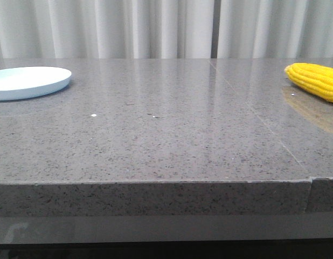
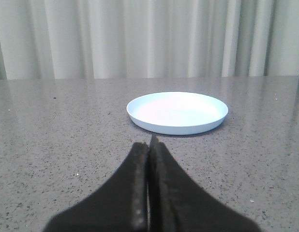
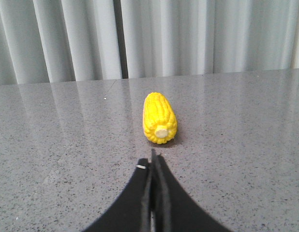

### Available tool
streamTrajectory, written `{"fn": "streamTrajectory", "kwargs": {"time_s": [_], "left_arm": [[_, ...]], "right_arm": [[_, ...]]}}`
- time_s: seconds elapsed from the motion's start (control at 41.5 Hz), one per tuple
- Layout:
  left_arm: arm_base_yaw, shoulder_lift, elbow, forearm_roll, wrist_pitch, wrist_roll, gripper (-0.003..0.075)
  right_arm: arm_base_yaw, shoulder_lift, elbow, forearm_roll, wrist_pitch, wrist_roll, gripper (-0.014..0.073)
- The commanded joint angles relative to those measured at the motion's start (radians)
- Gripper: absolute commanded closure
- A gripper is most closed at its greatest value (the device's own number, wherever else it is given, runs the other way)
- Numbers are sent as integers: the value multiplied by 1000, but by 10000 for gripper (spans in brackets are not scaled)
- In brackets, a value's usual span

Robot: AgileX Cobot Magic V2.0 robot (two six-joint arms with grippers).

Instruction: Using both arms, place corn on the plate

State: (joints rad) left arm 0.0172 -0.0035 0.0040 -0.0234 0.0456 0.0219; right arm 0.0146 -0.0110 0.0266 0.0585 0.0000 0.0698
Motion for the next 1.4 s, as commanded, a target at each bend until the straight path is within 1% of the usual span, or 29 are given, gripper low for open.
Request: {"fn": "streamTrajectory", "kwargs": {"time_s": [0.0,0.747,0.94,1.037,1.133,1.254,1.374], "left_arm": [[1,-19,3,-5,-77,-9,741],[1,-19,3,-5,-77,-9,740],[1,-19,-19,-5,-149,-9,740],[1,-18,-80,-5,-146,-9,741],[1,-17,-158,-5,-119,-9,741],[1,-1,-295,-5,-12,-9,740],[1,59,-433,-5,117,-9,740]], "right_arm": [[-5,-12,-16,-3,-86,-2,661],[-5,-12,-16,-3,-89,-2,661],[-5,-12,-43,-2,-94,-2,661],[-5,-12,-105,-2,-41,-2,661],[-5,-11,-196,-3,52,-2,661],[-5,3,-315,-4,165,-5,661],[-5,64,-434,-5,259,-5,661]]}}
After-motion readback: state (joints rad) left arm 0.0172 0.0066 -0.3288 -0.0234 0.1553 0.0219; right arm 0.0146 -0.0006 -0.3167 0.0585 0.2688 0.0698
